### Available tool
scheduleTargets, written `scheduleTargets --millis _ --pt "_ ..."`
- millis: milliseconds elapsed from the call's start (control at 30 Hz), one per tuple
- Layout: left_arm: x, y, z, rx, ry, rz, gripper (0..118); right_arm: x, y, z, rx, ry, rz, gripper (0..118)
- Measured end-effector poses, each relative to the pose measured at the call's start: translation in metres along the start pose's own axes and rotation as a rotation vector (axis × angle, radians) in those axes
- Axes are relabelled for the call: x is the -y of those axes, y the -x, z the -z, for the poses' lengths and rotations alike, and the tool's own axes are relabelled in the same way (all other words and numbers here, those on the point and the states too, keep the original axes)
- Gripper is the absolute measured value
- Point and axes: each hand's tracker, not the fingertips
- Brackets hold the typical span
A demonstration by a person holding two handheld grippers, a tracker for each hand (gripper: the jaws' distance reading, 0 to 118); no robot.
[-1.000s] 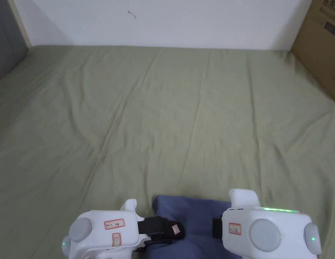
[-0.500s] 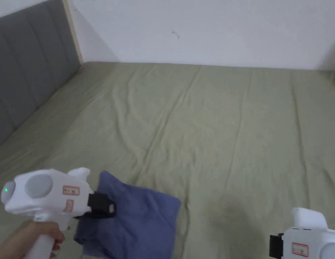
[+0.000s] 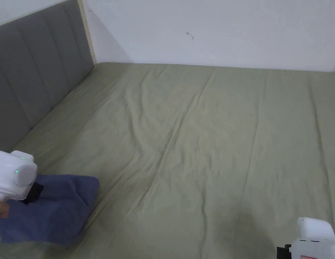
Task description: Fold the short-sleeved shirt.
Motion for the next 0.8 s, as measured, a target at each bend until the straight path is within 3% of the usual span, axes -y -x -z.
scheduleTargets --millis 67,100,167,200,267,367,467,600,800 --pt "0.005 0.007 -0.009 0.106 -0.011 -0.073 94 0.001 -0.005 0.000 0.011 -0.001 0.014 0" --pt "0.006 0.008 -0.017 0.180 -0.004 -0.115 76 0.002 -0.007 0.000 0.010 0.000 0.021 0" --pt "0.007 0.008 -0.035 0.274 -0.020 -0.156 6 0.003 -0.010 -0.002 0.006 -0.003 0.033 0" --pt "0.009 0.004 -0.048 0.301 -0.079 -0.139 0 0.003 -0.012 -0.005 0.005 -0.007 0.036 0" --pt "0.012 -0.008 -0.077 0.268 -0.141 -0.130 0 0.004 -0.014 -0.010 -0.002 -0.020 0.035 0" --pt "0.023 -0.030 -0.123 0.409 -0.228 -0.142 0 0.004 -0.017 -0.024 -0.007 -0.058 0.026 0" --pt "0.036 -0.052 -0.181 0.443 -0.364 -0.184 0 0.003 -0.020 -0.044 -0.015 -0.138 0.013 0" --pt "0.058 -0.083 -0.248 0.554 -0.500 -0.241 0 -0.002 -0.022 -0.074 0.036 -0.252 -0.024 0" --pt "0.083 -0.137 -0.307 0.557 -0.652 -0.282 0 -0.013 -0.023 -0.126 0.106 -0.429 -0.058 0"
